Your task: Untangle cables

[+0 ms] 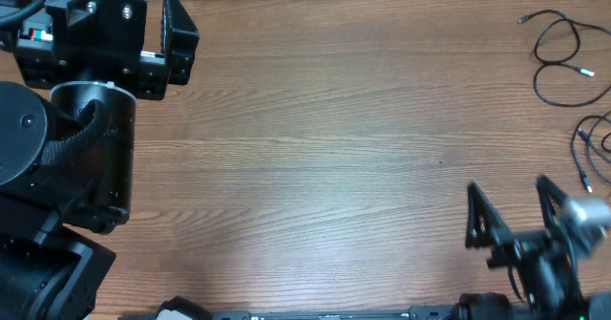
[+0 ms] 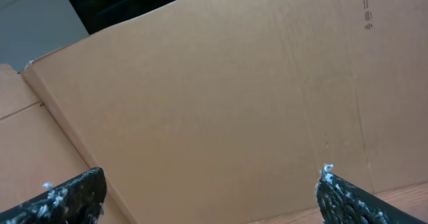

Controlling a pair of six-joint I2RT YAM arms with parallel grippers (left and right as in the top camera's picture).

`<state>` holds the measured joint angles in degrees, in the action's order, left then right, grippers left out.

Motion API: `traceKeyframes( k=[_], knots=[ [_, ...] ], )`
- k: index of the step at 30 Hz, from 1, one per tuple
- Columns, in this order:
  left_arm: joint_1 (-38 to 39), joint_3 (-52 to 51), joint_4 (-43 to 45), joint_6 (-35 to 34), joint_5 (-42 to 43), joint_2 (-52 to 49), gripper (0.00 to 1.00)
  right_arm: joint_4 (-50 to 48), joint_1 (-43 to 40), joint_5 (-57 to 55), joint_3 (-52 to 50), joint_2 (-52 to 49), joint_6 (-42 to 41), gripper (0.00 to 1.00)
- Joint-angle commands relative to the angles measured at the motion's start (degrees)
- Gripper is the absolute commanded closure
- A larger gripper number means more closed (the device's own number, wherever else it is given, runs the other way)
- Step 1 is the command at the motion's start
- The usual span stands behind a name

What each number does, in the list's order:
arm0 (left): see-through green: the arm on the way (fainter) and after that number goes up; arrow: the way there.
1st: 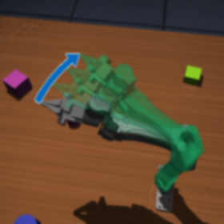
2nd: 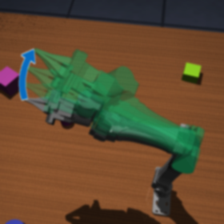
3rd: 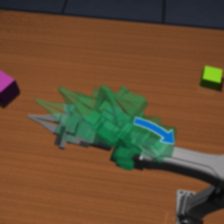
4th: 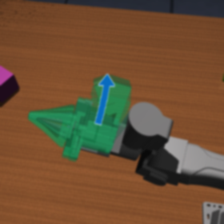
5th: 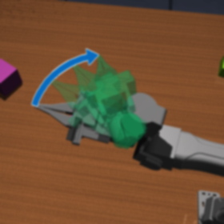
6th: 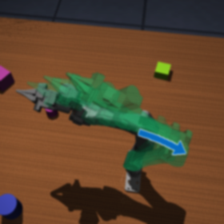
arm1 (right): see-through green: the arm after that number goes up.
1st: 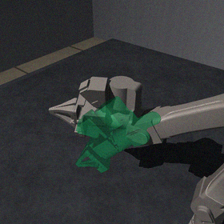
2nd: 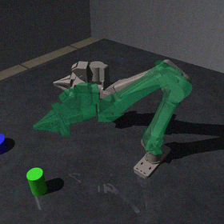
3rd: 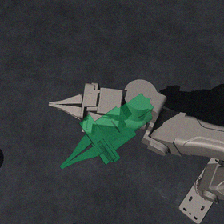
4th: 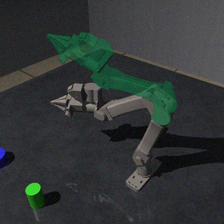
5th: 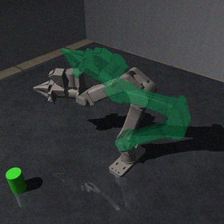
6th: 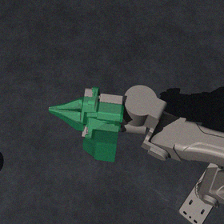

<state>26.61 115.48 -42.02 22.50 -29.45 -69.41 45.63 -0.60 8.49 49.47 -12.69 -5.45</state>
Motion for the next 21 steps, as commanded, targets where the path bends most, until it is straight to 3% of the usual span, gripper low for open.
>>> traceKeyframes(
  k=[1,7,11,13,14,17,21],
  knots=[
    [0.00,-0.26,0.24,-0.42,-1.20,0.63,0.00,1.86,0.17,-4.61,0.35,6.01,-2.47,0.00],
    [0.00,-0.26,0.22,-0.42,-1.44,0.63,0.00,8.66,0.17,-5.55,0.35,12.26,-5.92,0.00],
    [0.00,-0.26,0.22,-0.42,-1.42,0.66,0.00,12.59,0.17,-19.08,0.33,12.41,-15.82,0.00],
    [0.00,-0.26,0.26,-0.39,-1.42,0.63,0.00,13.07,0.17,-18.45,0.42,12.41,-19.80,0.00],
    [0.00,-0.26,0.31,-0.13,-1.40,0.63,0.00,12.59,0.28,-15.32,0.48,12.41,-17.42,0.00],
    [0.00,-0.26,0.44,0.31,-1.42,0.63,0.00,8.87,0.28,2.27,0.70,12.41,2.05,0.00],
    [0.00,-0.26,0.42,0.46,-2.14,0.72,0.00,6.93,0.26,10.91,2.29,12.41,5.77,0.00]
  ],
)
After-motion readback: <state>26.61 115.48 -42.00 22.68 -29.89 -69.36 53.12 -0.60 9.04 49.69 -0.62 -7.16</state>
